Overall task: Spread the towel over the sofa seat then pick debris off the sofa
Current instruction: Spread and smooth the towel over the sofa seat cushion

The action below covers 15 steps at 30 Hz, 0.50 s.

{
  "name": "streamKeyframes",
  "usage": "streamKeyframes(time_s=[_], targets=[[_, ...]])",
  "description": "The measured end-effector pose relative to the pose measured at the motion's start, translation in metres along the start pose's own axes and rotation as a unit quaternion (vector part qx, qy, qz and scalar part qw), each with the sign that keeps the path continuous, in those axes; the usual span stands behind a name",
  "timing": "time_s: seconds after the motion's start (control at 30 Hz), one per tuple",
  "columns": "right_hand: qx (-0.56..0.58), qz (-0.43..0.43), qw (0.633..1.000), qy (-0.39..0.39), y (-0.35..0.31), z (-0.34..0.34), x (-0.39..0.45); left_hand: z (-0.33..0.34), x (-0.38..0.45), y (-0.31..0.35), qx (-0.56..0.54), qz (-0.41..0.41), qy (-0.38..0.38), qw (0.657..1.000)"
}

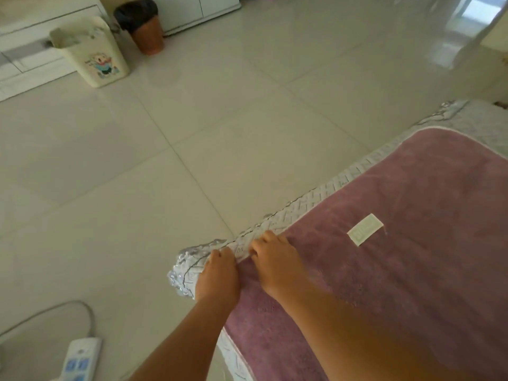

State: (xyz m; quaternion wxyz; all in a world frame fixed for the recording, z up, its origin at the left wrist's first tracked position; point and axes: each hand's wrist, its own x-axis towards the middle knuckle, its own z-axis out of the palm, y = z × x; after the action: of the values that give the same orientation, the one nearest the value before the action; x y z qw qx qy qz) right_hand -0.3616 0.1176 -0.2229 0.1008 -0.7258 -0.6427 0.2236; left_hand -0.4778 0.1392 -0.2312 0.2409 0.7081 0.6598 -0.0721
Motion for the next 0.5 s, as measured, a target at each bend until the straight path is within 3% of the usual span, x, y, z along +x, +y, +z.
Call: streamKeyframes(time_s=[0.13,0.27,0.5], targets=[[0.026,0.014,0.999,0.028,-0.004,0.005,0.009,-0.008,0.014,-0.008,-0.027,-0.034,0.027,0.999],[-0.003,0.003,0.998,0.055,-0.003,0.020,0.013,-0.004,0.013,-0.011,-0.025,0.030,0.013,0.999],[-0.015,-0.041,0.996,0.078,-0.007,0.019,0.017,-0.002,0.008,-0.006,-0.032,0.025,0.007,0.999]])
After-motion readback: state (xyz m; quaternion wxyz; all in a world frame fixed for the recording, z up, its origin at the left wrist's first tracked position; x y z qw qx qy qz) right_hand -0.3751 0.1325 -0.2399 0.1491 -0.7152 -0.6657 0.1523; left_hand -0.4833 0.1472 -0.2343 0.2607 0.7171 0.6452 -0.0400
